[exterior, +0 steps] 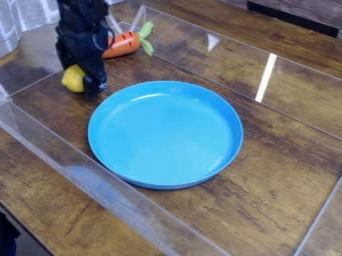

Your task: Remove the lemon from the blue tray and put it on the table

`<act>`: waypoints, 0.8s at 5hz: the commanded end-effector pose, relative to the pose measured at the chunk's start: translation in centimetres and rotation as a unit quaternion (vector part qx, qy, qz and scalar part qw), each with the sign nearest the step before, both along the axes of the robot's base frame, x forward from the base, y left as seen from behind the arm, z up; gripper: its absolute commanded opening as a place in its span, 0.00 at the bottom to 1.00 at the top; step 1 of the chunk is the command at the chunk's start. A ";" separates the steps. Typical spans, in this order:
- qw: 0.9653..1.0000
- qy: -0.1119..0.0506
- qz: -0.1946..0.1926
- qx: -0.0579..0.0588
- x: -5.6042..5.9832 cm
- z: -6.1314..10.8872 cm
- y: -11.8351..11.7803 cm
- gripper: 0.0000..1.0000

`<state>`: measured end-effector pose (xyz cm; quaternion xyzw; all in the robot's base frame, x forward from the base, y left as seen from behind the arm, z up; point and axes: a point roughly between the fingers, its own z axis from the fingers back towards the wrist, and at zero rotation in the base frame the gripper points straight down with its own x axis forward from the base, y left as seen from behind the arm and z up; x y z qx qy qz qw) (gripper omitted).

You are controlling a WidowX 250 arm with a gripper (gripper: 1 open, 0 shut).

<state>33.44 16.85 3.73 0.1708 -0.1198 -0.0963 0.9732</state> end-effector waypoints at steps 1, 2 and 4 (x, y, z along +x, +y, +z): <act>0.999 -0.035 -0.006 0.013 0.8 3.5 1.8 1.00; 0.999 -0.041 -0.035 0.008 1.7 6.3 1.3 1.00; 0.997 -0.065 -0.047 -0.007 1.4 10.6 0.2 1.00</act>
